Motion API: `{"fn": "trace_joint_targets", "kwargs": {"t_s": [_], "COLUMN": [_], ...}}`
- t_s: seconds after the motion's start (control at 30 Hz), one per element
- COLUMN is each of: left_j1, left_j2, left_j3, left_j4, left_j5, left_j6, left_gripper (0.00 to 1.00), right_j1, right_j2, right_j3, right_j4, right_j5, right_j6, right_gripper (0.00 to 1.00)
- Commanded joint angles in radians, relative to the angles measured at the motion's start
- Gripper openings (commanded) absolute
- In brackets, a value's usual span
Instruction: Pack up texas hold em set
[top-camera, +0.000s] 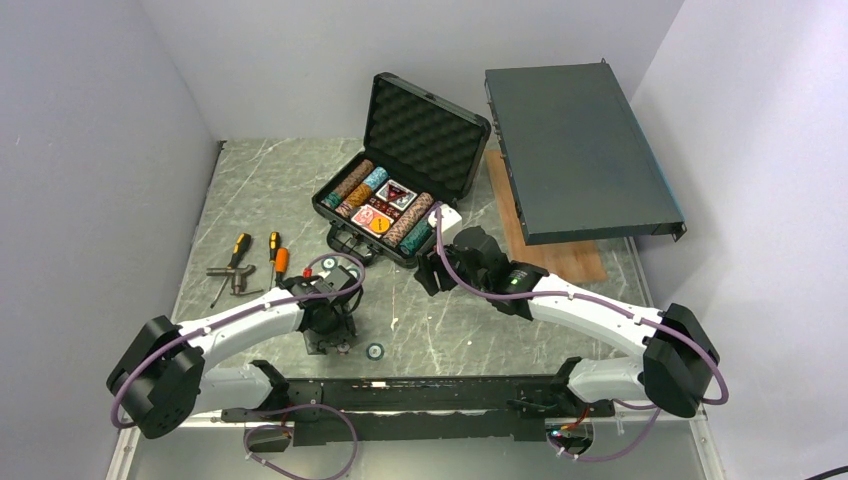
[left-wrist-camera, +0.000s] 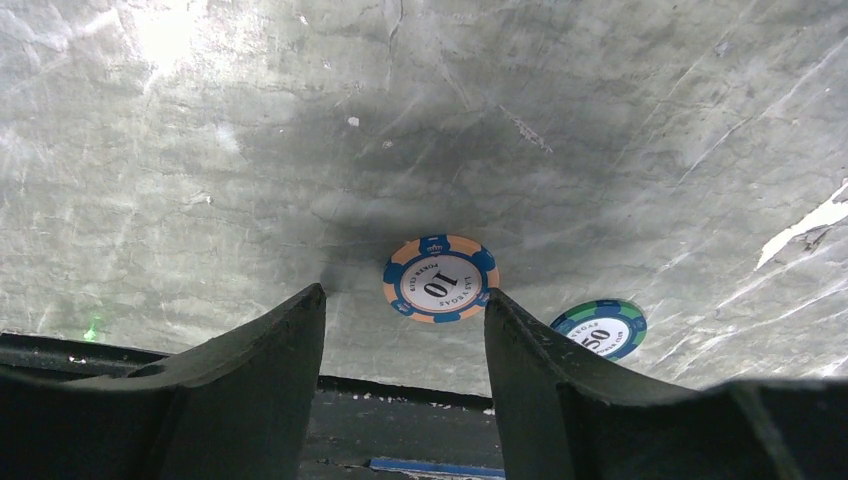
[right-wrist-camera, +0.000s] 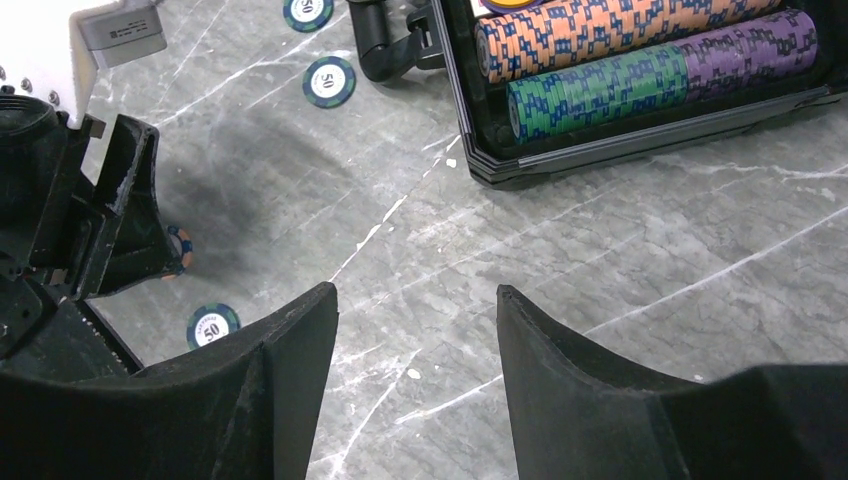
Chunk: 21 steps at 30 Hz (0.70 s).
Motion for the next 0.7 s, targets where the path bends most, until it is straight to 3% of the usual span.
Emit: {"fn": "trace_joint_targets", "kwargs": {"t_s": [0.0, 0.37, 0.67], "left_j1": [-0.005, -0.017, -0.028], "left_j2": [0.008, 0.076, 0.097], "left_j3": [0.022, 0.059, 0.089], "left_j4": [-0.02, -0.058, -0.065], "left_j5": [0.001, -0.009, -0.026], "left_j6": [-0.014, -0.009, -0.032], "left_gripper": [0.63, 0.55, 0.59], "right_j1": [0.006, 0.027, 0.04], "right_j2": [-0.013, -0.053, -0.049], "right_j3": [0.006, -0.018, -0.021], "right_j4": [0.047, 0.035, 0.032], "right_j5": [-0.032, 0.021, 0.036], "right_j6": [0.004, 0.027, 0.015], "right_gripper": [0.62, 0.62, 0.63]}}
